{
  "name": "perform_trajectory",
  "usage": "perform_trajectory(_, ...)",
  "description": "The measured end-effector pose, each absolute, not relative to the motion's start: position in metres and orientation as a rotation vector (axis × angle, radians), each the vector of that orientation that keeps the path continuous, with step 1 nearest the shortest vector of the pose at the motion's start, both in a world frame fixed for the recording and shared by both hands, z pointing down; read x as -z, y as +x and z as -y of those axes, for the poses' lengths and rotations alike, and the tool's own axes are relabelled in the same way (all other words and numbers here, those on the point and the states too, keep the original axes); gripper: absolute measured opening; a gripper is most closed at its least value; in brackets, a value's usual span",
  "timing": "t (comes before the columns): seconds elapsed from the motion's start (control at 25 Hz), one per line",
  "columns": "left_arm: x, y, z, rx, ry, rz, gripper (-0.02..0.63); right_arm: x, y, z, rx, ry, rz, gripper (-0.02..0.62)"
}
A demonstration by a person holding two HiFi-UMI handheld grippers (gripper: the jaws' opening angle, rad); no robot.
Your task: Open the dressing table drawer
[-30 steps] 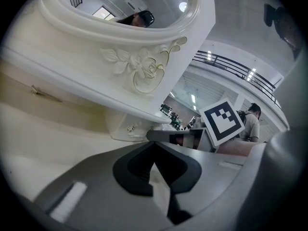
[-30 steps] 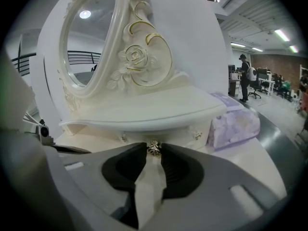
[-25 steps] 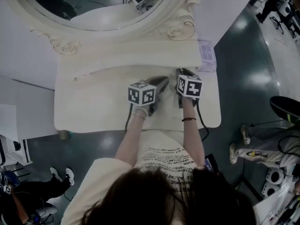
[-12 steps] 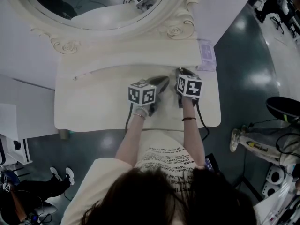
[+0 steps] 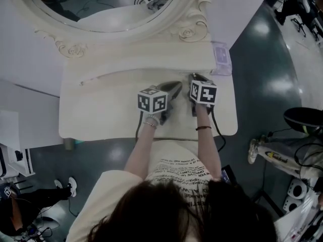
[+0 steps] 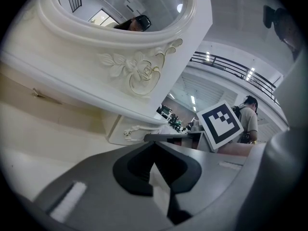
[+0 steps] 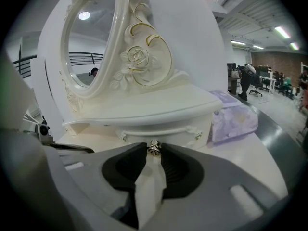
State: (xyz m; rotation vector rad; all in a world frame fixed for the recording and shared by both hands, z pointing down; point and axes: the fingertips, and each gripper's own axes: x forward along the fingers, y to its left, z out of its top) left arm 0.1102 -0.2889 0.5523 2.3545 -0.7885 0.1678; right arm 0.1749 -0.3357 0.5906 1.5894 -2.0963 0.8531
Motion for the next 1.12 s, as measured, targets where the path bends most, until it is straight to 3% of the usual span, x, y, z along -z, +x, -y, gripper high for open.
perform_trajectory(1.12,-0.549,0.111,0.270,-0.145,2.346,0.822,0.000,-0.594,0.173,0.315,-0.881,1.561,2.117,0.101)
